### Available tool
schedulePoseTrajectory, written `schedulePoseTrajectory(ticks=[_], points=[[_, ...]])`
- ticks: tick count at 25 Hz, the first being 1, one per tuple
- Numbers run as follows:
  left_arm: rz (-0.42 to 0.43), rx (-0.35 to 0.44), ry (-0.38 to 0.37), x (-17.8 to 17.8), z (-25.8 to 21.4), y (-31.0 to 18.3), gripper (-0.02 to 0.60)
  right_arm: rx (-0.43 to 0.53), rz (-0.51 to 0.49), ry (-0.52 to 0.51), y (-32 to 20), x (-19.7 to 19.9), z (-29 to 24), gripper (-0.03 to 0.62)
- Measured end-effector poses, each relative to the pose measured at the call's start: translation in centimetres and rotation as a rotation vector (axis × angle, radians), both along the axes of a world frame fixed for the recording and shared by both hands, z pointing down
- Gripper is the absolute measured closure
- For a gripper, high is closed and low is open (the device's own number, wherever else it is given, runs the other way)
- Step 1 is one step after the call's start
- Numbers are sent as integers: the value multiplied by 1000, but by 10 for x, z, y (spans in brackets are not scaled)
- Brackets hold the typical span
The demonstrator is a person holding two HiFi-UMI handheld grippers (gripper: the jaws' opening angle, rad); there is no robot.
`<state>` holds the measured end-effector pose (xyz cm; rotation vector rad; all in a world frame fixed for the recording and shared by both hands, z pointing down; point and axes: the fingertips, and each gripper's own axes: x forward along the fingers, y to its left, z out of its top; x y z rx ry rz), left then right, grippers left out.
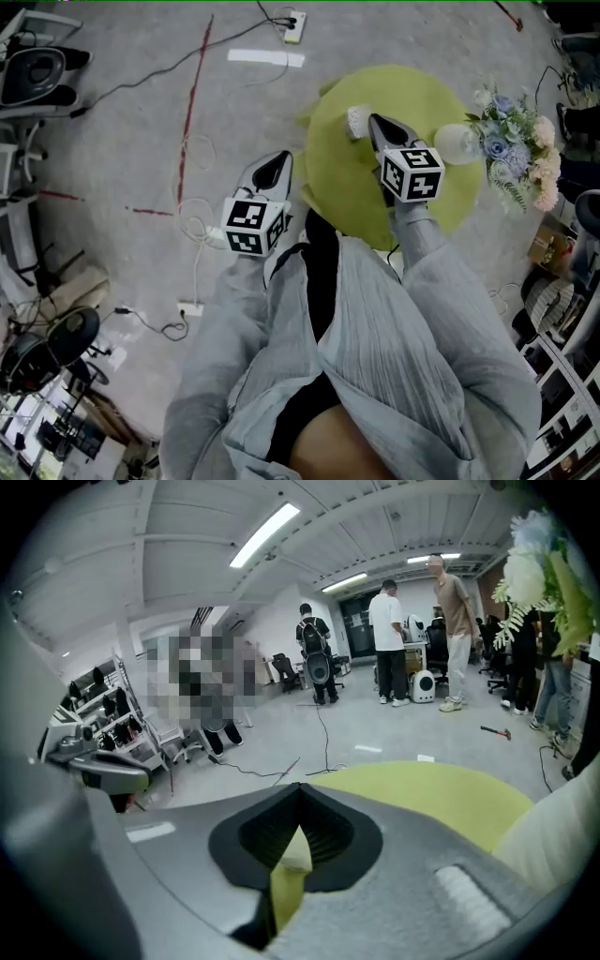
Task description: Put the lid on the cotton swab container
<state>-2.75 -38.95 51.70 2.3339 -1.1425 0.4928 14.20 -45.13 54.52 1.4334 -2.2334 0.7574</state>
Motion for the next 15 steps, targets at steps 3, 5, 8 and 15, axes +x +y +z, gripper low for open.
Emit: schedulePoseTrajectory(ticks=[3, 5, 8, 15], points=[[-13, -5, -3, -5, 3, 2, 565, 1, -33, 20, 0, -9, 3, 592], [-21, -9, -6, -7, 4, 3, 565, 0, -52, 32, 0, -14, 5, 592], [-35, -11, -6, -10, 3, 3, 565, 0, -81, 57, 0, -18, 7, 592], [-59, -16, -5, -16, 4, 4, 565, -4, -131, 106, 2, -26, 13, 592]])
